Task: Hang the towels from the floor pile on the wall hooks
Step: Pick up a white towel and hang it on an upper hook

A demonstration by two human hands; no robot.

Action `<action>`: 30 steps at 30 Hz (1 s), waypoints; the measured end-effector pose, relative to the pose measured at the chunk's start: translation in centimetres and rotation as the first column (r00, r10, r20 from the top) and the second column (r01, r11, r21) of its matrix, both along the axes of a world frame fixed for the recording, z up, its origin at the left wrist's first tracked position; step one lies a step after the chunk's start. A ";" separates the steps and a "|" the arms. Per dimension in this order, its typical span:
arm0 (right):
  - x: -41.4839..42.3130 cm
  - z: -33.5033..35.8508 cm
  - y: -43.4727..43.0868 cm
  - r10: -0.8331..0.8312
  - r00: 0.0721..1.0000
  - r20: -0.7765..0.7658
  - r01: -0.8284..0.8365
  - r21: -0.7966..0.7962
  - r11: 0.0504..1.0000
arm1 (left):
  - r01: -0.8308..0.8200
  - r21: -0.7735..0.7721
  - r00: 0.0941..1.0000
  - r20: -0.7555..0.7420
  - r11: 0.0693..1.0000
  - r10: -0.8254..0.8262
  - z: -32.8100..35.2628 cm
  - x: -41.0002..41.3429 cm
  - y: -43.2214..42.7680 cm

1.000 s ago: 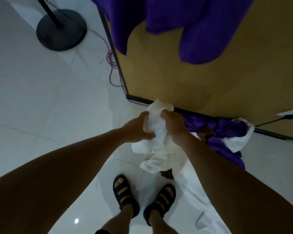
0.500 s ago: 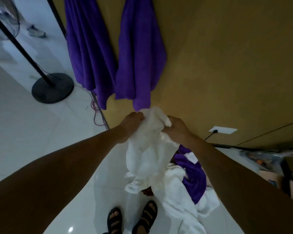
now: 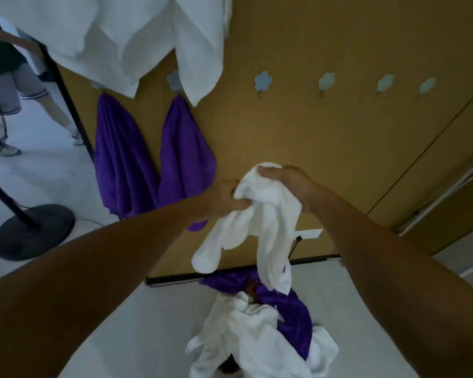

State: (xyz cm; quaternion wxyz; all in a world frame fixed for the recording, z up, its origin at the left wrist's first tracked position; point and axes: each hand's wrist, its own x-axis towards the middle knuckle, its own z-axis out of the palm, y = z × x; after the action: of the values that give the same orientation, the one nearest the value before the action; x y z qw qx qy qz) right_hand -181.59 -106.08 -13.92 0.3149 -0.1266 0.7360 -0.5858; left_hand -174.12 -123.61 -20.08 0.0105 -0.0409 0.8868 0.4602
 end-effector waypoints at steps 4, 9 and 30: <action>0.1 2.1 1.3 0.050 0.931 -0.361 0.057 0.281 0.958 | -0.119 0.136 0.993 0.006 0.984 0.119 3.0 -0.3 0.1; -0.2 2.7 2.4 -0.066 0.848 -0.526 0.202 0.204 0.958 | -0.132 0.280 0.986 -0.057 0.951 0.154 6.1 -0.8 1.1; -3.6 0.5 7.1 0.259 0.911 -0.321 -0.259 0.044 0.965 | -0.281 0.511 0.953 0.248 0.812 0.174 9.1 -6.6 7.4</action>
State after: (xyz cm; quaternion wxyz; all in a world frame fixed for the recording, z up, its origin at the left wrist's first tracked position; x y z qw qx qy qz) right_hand -185.19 -98.97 -13.45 0.2646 -0.3173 0.7546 -0.5098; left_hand -180.73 -116.24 -11.01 0.0504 -0.1861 0.7042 0.6833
